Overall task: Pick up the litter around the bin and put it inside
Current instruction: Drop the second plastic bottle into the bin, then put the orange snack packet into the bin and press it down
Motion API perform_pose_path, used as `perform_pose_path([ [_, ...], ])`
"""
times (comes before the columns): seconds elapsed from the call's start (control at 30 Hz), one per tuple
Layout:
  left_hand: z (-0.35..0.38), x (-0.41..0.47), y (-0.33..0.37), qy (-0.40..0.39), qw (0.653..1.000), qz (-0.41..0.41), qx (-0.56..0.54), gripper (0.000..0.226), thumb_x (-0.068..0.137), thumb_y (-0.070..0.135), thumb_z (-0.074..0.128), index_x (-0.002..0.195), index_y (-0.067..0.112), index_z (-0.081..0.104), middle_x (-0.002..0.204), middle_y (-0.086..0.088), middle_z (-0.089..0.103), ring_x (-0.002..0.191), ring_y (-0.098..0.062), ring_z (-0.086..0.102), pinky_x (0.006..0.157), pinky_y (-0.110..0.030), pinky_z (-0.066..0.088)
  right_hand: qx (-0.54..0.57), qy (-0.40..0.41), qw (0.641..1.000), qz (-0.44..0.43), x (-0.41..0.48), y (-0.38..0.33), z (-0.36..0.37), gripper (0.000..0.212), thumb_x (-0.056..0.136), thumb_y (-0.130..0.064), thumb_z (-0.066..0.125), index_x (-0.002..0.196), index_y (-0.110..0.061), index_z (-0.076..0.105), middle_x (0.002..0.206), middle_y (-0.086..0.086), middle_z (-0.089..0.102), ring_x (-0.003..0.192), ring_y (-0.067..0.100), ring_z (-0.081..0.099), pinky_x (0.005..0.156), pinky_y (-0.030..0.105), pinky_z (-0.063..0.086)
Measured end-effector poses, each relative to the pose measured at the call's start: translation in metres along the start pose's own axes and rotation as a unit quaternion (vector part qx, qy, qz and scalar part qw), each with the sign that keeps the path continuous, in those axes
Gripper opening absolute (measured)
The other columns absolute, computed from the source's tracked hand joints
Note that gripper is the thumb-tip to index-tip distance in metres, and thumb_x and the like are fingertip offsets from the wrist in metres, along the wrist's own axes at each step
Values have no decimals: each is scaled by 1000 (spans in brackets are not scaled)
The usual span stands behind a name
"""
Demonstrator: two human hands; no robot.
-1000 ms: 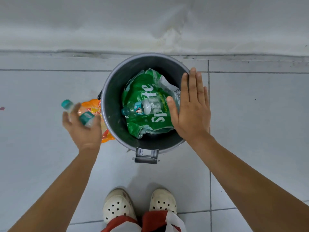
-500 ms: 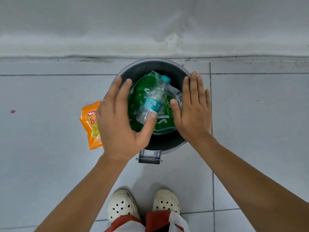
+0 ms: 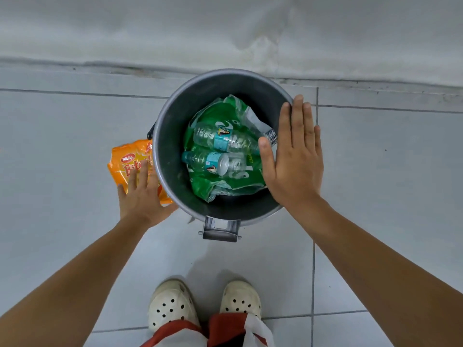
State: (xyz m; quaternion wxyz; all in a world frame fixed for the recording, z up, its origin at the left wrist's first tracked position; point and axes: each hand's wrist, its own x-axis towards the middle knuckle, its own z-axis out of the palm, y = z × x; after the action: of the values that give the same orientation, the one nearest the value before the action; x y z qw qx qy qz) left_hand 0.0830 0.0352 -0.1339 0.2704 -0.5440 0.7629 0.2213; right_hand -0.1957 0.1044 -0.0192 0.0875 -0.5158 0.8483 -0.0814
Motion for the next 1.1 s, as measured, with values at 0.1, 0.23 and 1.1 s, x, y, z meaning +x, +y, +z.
perform_pose_path([
  [0.1, 11, 0, 2, -14, 999, -3, 43, 90, 80, 55, 59, 153, 23, 16, 162, -9, 15, 148, -33, 13, 112, -57, 29, 6, 7, 1000, -2, -1, 1, 1, 70, 97, -51, 17, 152, -6, 15, 161, 11, 10, 148, 24, 4, 120, 46, 11],
  [0.23, 8, -6, 5, 42, 999, 13, 26, 57, 90, 14, 55, 145, 9, 38, 147, -18, 43, 132, -40, 39, 102, -56, 41, 10, 11, 1000, -4, 0, 2, 2, 70, 97, -50, 18, 152, -6, 16, 161, 11, 10, 148, 25, 4, 121, 45, 10],
  [1.1, -109, -69, 129, 3, 938, 304, 167, 63, 102, 35, 28, 154, 22, -5, 164, -5, -7, 151, -26, -7, 122, -47, -4, 157, 32, 987, -21, -3, 5, -8, 68, 95, -45, 16, 151, -5, 17, 159, 15, 15, 148, 23, 10, 120, 45, 7],
])
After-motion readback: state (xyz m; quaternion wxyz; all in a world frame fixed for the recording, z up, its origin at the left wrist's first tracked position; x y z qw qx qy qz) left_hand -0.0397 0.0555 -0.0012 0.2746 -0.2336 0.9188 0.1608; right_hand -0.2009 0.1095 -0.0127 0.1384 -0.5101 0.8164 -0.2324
